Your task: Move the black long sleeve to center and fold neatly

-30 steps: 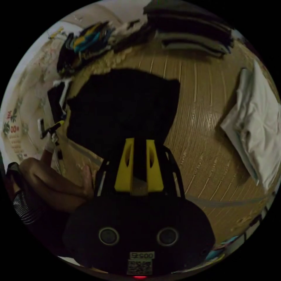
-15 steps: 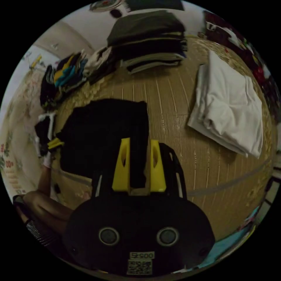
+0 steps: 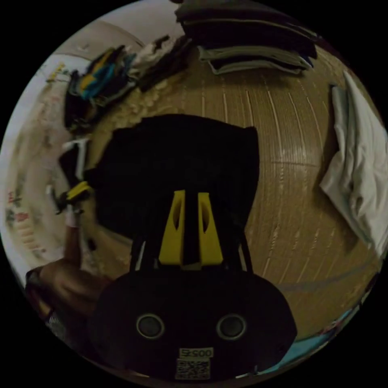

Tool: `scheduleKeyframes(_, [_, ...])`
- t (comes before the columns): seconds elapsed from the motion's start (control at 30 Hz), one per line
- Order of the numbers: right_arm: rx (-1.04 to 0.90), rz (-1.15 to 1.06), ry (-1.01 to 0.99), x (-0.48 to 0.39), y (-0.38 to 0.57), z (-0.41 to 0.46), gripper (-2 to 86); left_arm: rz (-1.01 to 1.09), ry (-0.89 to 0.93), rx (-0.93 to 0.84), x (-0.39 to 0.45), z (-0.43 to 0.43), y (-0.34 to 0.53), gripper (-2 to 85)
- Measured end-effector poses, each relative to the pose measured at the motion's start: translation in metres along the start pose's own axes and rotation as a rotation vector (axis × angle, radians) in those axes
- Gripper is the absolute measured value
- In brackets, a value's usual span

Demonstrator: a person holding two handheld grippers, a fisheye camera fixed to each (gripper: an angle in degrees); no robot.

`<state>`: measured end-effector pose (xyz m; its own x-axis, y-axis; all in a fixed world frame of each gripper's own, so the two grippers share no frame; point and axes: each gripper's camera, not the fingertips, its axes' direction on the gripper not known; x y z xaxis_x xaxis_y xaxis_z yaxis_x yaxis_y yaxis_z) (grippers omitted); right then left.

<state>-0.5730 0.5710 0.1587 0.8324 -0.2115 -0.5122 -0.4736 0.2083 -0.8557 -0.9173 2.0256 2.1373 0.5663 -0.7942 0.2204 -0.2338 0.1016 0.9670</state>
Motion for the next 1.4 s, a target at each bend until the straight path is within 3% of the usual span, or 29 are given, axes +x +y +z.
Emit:
scheduleKeyframes(0.2, [-0.144,0.010,-0.258,-0.005,0.041,-0.040,0.5,0.063,0.258,0.000,-0.007,-0.036,0.025,7.2])
scheduleKeyframes(0.33, [-0.078,0.083,-0.310,-0.005,0.042,-0.057,0.5,0.018,0.417,0.063,-0.043,-0.044,0.022,6.6])
scheduleKeyframes(0.57, [0.121,0.273,-0.250,0.011,-0.035,-0.018,3.5,-0.415,0.625,0.258,-0.179,0.013,-0.011,0.5])
scheduleKeyframes(0.73, [0.312,0.237,-0.096,-0.018,-0.052,-0.012,3.5,-0.383,0.492,0.381,-0.181,-0.001,0.002,0.2])
scheduleKeyframes(0.87, [0.235,0.118,0.017,-0.055,-0.055,0.009,3.8,-0.191,0.160,0.194,-0.142,0.014,-0.002,5.4])
scheduleKeyframes(0.97, [0.216,0.053,0.116,-0.081,-0.060,0.026,5.2,-0.067,0.035,0.086,-0.120,0.036,-0.015,9.1])
scheduleKeyframes(1.13, [0.152,0.020,0.141,-0.117,-0.096,0.059,4.3,-0.006,-0.087,-0.086,-0.111,0.074,-0.029,5.0])
scheduleKeyframes(1.2, [0.145,0.047,0.165,-0.127,-0.107,0.067,3.0,-0.044,-0.062,-0.060,-0.118,0.063,-0.024,4.2])
scheduleKeyframes(1.3, [0.188,0.108,0.169,-0.141,-0.114,0.073,0.9,-0.254,0.017,0.118,-0.150,0.035,0.008,3.9])
scheduleKeyframes(1.4, [0.235,0.144,0.066,-0.148,-0.116,0.079,1.4,-0.404,0.220,0.221,-0.181,0.036,0.047,3.7])
